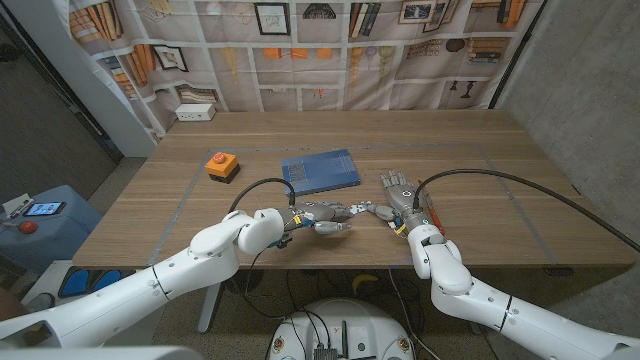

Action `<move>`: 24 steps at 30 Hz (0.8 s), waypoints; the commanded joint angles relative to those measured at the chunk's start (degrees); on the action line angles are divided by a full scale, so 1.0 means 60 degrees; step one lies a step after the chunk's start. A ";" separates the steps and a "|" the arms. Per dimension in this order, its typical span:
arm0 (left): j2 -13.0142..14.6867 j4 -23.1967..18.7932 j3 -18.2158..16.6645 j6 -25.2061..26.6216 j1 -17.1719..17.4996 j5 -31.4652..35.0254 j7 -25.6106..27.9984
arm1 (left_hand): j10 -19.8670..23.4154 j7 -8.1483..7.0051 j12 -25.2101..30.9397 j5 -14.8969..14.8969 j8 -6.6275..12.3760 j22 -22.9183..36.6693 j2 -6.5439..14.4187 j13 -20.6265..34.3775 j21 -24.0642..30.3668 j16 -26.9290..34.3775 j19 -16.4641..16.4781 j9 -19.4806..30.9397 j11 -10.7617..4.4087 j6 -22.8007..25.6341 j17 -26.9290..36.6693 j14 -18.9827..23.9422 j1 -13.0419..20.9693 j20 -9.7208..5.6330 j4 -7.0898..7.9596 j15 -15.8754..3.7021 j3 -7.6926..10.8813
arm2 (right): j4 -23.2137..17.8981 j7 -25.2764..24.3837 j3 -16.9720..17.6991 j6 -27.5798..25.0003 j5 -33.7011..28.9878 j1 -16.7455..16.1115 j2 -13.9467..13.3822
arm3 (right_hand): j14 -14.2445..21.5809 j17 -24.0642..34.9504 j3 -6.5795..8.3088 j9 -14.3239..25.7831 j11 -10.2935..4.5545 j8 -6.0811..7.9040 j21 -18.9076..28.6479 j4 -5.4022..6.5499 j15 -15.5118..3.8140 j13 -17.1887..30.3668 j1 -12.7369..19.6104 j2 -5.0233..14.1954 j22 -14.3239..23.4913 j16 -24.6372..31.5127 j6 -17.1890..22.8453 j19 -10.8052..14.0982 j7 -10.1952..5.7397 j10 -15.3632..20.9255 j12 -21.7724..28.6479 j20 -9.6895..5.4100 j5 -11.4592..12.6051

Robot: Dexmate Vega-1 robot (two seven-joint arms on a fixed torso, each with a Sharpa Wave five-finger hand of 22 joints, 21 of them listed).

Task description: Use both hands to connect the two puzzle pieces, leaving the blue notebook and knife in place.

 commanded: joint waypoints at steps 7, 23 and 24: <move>-0.0100 -0.0116 0.0149 0.0464 0.0018 -0.0225 0.0209 | 0.0195 0.0111 0.0079 -0.0005 0.0065 0.0021 0.1270 0.0017 0.0028 -0.0018 -0.1157 0.0010 0.0109 0.0149 0.0021 -0.0231 0.0103 -0.0316 -0.0010 -0.0201 0.0092 | 0.0034 0.0097 -0.0076 -0.0070 -0.0076 0.0061 0.0098 | 0.0073 0.0016 0.0012 0.0010 0.0004 0.0066 0.0056 -0.0086 0.0008 0.0024 0.0058 0.0082 0.0025 0.0064 0.0024 0.0114 0.0033 0.0029 0.0085 -0.0027 -0.0029; -0.0105 -0.0088 0.0273 0.0540 -0.0051 -0.0313 0.0317 | 0.0225 0.0122 0.0080 0.0001 0.0065 0.0020 0.1279 0.0016 0.0026 -0.0018 -0.1140 0.0010 0.0116 0.0182 0.0018 -0.0200 0.0115 -0.0325 -0.0013 -0.0194 0.0139 | 0.0029 0.0047 -0.0075 -0.0039 -0.0013 0.0065 0.0121 | 0.0070 0.0015 0.0007 0.0009 0.0012 0.0061 0.0051 -0.0099 -0.0001 0.0025 0.0045 0.0120 0.0025 0.0068 0.0058 0.0133 0.0036 0.0035 0.0085 -0.0024 -0.0050; -0.0106 -0.0083 0.0277 0.0538 -0.0053 -0.0322 0.0327 | 0.0228 0.0121 0.0081 0.0002 0.0065 0.0020 0.1279 0.0016 0.0026 -0.0018 -0.1137 0.0010 0.0117 0.0183 0.0018 -0.0198 0.0116 -0.0324 -0.0013 -0.0191 0.0142 | 0.0033 0.0041 -0.0073 -0.0055 -0.0013 0.0063 0.0130 | 0.0075 0.0014 0.0006 0.0009 0.0019 0.0061 0.0052 -0.0100 -0.0001 0.0025 0.0045 0.0121 0.0025 0.0070 0.0062 0.0135 0.0036 0.0035 0.0085 -0.0024 -0.0051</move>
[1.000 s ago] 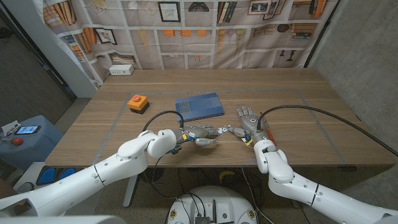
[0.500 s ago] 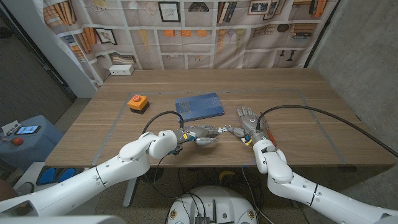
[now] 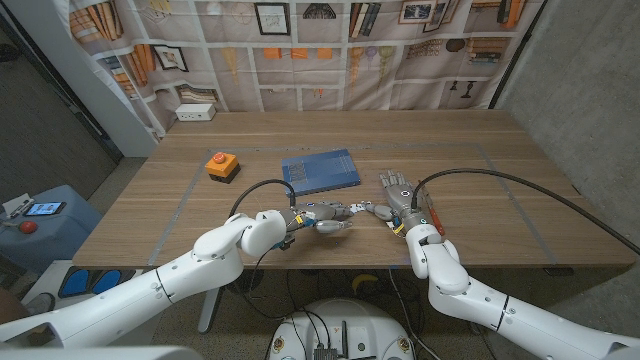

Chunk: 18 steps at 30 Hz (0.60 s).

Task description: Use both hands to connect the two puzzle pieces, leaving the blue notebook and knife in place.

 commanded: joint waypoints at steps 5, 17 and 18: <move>-0.0014 0.0012 0.0125 0.0089 -0.0061 -0.0074 0.0117 | 0.0233 0.0007 0.0037 0.0003 0.0062 0.0016 0.1278 0.0012 0.0026 -0.0019 -0.1130 0.0010 0.0116 0.0065 0.0018 -0.0194 0.0117 -0.0324 -0.0020 -0.0189 0.0088 | 0.0005 -0.0064 0.0018 0.0065 0.0099 -0.0004 0.0004 | 0.0068 0.0011 0.0032 0.0008 0.0021 0.0061 0.0054 -0.0077 -0.0013 0.0024 0.0002 0.0083 0.0025 0.0073 0.0029 0.0046 -0.0013 0.0042 0.0087 0.0014 -0.0022; -0.0001 0.0004 0.0164 0.0124 -0.0077 -0.0094 0.0148 | 0.0253 -0.0009 0.0038 0.0004 0.0058 0.0016 0.1273 0.0012 0.0024 -0.0020 -0.1120 0.0010 0.0114 0.0076 0.0018 -0.0179 0.0117 -0.0308 -0.0019 -0.0189 0.0117 | 0.0016 -0.0139 0.0072 0.0183 0.0272 -0.0002 -0.0043 | 0.0113 0.0009 0.0015 0.0007 -0.0012 0.0068 0.0062 -0.0091 -0.0046 0.0024 -0.0017 0.0093 0.0025 0.0093 0.0092 0.0095 -0.0038 0.0096 0.0105 -0.0024 -0.0040; 0.0000 0.0002 0.0166 0.0130 -0.0076 -0.0093 0.0152 | 0.0261 0.0000 0.0040 0.0004 0.0059 0.0016 0.1272 0.0012 0.0025 -0.0020 -0.1116 0.0010 0.0111 0.0083 0.0018 -0.0178 0.0117 -0.0315 -0.0019 -0.0190 0.0120 | 0.0014 -0.0135 0.0078 0.0179 0.0289 -0.0004 -0.0040 | 0.0114 0.0009 0.0014 0.0007 -0.0009 0.0068 0.0061 -0.0093 -0.0048 0.0024 -0.0018 0.0093 0.0025 0.0093 0.0095 0.0097 -0.0040 0.0099 0.0105 -0.0026 -0.0041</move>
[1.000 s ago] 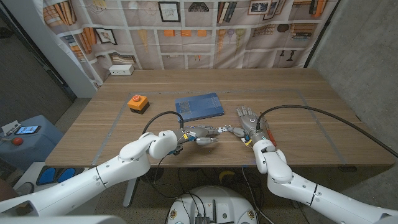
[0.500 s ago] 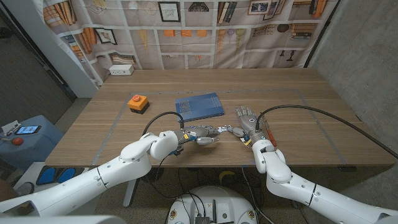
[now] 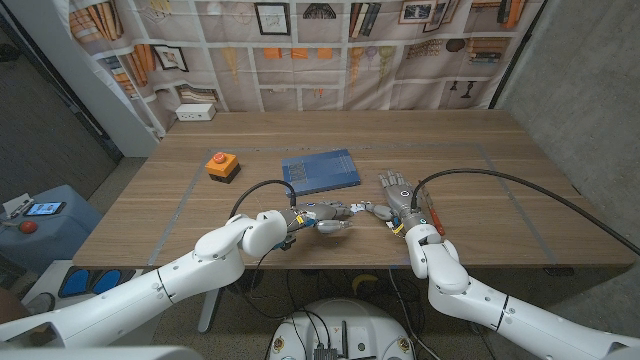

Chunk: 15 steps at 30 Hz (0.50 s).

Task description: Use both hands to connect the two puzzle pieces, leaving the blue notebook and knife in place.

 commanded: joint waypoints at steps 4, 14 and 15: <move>0.0013 -0.0004 0.0085 0.0039 -0.0034 -0.0039 0.0047 | 0.0263 0.0000 0.0041 0.0004 0.0057 0.0013 0.1271 0.0014 0.0024 -0.0021 -0.1110 0.0007 0.0106 0.0086 0.0019 -0.0175 0.0117 -0.0314 -0.0006 -0.0195 0.0064 | 0.0010 -0.0140 0.0061 0.0259 0.0335 0.0007 -0.0089 | 0.0048 0.0009 0.0036 0.0007 0.0022 0.0067 0.0067 -0.0068 0.0017 0.0025 -0.0049 0.0070 0.0025 0.0095 0.0063 0.0120 -0.0028 0.0072 0.0040 -0.0043 -0.0010; 0.0030 -0.0030 0.0089 0.0068 -0.0033 -0.0051 0.0043 | 0.0279 -0.0006 0.0041 0.0003 0.0059 0.0013 0.1267 0.0014 0.0021 -0.0023 -0.1104 0.0007 0.0088 0.0107 0.0020 -0.0169 0.0115 -0.0321 -0.0004 -0.0193 0.0084 | 0.0029 -0.0207 0.0073 0.0523 0.0338 0.0025 -0.0261 | 0.0066 0.0011 0.0010 0.0007 0.0010 0.0071 0.0067 -0.0069 -0.0018 0.0025 -0.0087 0.0064 0.0025 0.0104 0.0106 0.0143 -0.0054 0.0078 0.0037 -0.0049 -0.0022; 0.0032 -0.0031 0.0085 0.0067 -0.0030 -0.0058 0.0048 | 0.0284 -0.0002 0.0042 0.0003 0.0060 0.0013 0.1267 0.0014 0.0021 -0.0023 -0.1102 0.0007 0.0090 0.0110 0.0020 -0.0167 0.0115 -0.0321 -0.0004 -0.0192 0.0085 | 0.0023 -0.0198 0.0076 0.0545 0.0338 0.0023 -0.0279 | 0.0069 0.0011 0.0008 0.0007 0.0009 0.0070 0.0067 -0.0069 -0.0015 0.0025 -0.0089 0.0064 0.0025 0.0105 0.0105 0.0146 -0.0061 0.0081 0.0038 -0.0044 -0.0023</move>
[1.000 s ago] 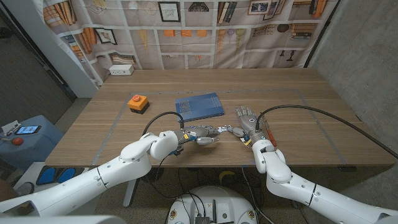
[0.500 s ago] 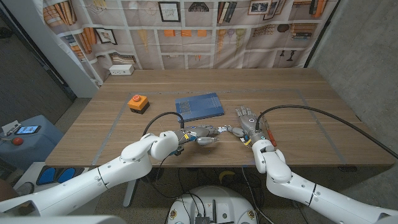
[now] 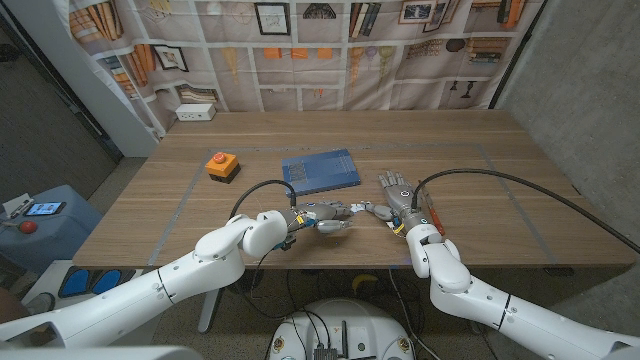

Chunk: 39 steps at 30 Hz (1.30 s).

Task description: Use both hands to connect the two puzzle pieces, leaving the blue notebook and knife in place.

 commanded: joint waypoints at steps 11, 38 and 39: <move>0.0005 -0.0028 0.0026 0.0039 -0.0016 0.0004 0.0047 | 0.0249 -0.0011 0.0040 0.0003 0.0059 0.0008 0.1266 0.0022 0.0018 -0.0024 -0.1097 0.0007 0.0120 0.0124 0.0021 -0.0160 0.0116 -0.0323 -0.0004 -0.0194 0.0104 | 0.0055 -0.0160 0.0018 0.0397 -0.0163 -0.0001 -0.0209 | 0.0088 0.0010 -0.0015 0.0008 -0.0022 0.0068 0.0064 -0.0081 -0.0025 0.0025 -0.0059 0.0006 0.0025 0.0035 0.0101 0.0096 -0.0041 0.0107 0.0043 0.0013 -0.0030; 0.0026 0.0070 -0.0002 0.0020 -0.0052 -0.0136 0.0098 | 0.0271 -0.0022 0.0035 0.0002 0.0055 0.0008 0.1266 0.0024 0.0016 -0.0028 -0.1074 0.0008 0.0113 0.0146 0.0022 -0.0150 0.0117 -0.0326 -0.0005 -0.0190 0.0152 | 0.0061 -0.0211 0.0167 0.0676 -0.0234 -0.0036 -0.0142 | 0.0141 0.0016 -0.0070 0.0010 -0.0032 0.0057 0.0054 -0.0088 -0.0044 0.0027 -0.0133 -0.0001 0.0025 0.0057 0.0139 0.0128 -0.0054 0.0167 0.0050 0.0020 -0.0040; 0.0029 0.0070 0.0001 0.0021 -0.0053 -0.0129 0.0098 | 0.0269 -0.0014 0.0034 0.0002 0.0055 0.0008 0.1266 0.0024 0.0016 -0.0027 -0.1072 0.0009 0.0114 0.0148 0.0022 -0.0148 0.0117 -0.0326 -0.0005 -0.0189 0.0154 | 0.0047 -0.0229 0.0185 0.0657 -0.0231 -0.0048 -0.0129 | 0.0148 0.0016 -0.0071 0.0010 -0.0039 0.0057 0.0055 -0.0088 -0.0052 0.0028 -0.0135 0.0000 0.0026 0.0060 0.0142 0.0130 -0.0054 0.0177 0.0053 0.0026 -0.0040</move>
